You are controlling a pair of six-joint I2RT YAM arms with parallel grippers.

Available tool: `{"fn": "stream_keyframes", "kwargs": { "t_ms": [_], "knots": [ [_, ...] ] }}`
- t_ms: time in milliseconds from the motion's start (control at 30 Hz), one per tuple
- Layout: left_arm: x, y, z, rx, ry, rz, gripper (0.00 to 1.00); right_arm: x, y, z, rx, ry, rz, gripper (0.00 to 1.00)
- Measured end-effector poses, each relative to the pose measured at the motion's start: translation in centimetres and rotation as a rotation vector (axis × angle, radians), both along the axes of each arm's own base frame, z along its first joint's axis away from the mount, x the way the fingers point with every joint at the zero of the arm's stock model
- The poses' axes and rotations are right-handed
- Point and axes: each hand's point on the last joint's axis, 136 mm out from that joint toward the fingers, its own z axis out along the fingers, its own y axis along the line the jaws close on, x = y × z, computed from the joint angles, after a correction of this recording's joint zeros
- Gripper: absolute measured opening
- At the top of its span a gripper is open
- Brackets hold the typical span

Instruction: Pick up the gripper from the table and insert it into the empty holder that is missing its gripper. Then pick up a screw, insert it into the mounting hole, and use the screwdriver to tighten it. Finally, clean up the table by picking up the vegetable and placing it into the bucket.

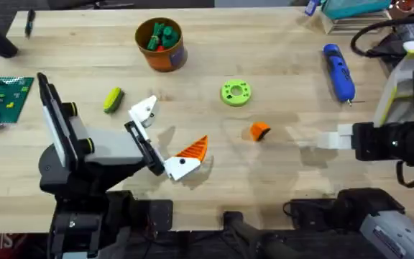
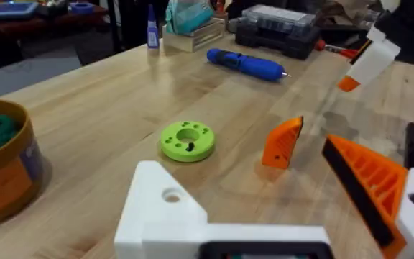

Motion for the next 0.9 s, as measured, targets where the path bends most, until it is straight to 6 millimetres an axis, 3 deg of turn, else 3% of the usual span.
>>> {"fn": "stream_keyframes", "kwargs": {
  "t_ms": [100,233,367,600,900],
  "knots": [
    [0.0,0.0,0.0,0.011,-0.017,-0.001,0.985,0.6,1.6,0.1,0.087,-0.027,0.034,0.994],
    [0.0,0.0,0.0,0.018,-0.027,-0.002,0.985,2.2,6.3,1.5,0.34,-0.105,0.141,0.994],
    [0.0,0.0,0.0,0.021,-0.031,-0.002,0.984,1.9,10.0,2.9,0.575,-0.107,0.188,0.994],
    [0.0,0.0,0.0,0.024,-0.035,-0.002,0.985,2.6,12.2,4.7,0.727,-0.136,0.185,0.993],
    [0.0,0.0,0.0,0.024,-0.036,-0.002,0.985,2.4,15.0,4.9,0.655,-0.034,0.308,0.993]
  ]
}}
